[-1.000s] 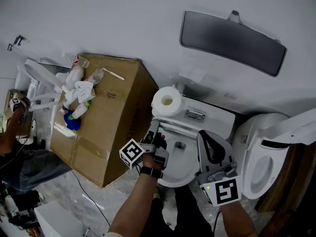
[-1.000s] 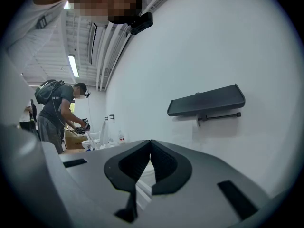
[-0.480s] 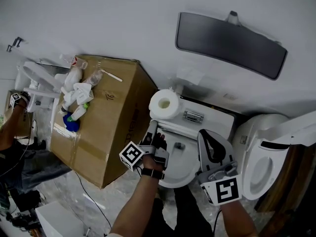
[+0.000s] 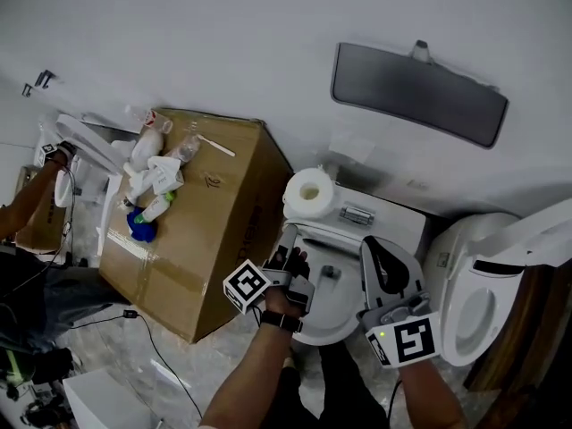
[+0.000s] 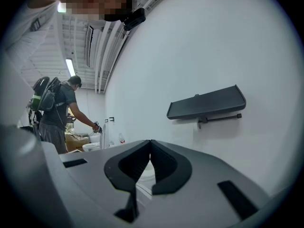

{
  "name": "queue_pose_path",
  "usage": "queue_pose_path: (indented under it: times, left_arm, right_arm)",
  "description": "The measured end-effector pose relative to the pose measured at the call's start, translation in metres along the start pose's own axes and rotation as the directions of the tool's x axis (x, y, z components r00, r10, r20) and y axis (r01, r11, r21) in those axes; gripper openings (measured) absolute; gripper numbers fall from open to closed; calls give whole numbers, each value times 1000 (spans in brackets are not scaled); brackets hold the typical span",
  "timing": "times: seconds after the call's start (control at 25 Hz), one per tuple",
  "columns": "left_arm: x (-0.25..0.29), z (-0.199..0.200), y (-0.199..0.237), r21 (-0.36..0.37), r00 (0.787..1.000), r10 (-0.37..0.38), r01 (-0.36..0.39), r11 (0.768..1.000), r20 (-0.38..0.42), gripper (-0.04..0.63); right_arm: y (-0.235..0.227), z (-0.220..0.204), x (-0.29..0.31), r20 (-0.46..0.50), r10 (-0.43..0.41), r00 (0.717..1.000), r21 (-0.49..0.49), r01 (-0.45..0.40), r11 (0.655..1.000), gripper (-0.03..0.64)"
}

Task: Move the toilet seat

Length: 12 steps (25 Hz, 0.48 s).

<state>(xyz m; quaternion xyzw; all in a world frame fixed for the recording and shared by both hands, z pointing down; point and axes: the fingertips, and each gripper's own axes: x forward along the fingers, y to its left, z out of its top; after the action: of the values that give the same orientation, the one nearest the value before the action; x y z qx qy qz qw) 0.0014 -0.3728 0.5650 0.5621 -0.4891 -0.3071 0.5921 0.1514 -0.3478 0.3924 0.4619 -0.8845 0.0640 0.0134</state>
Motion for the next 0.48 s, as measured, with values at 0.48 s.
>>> queue_pose_path:
  times: [0.48]
  left_arm:
    - [-77,-37,-114,393,963,-109,201,897,-245,11]
  right_arm:
    - [42,19,-42,-36,-58,998,51,60,997,15]
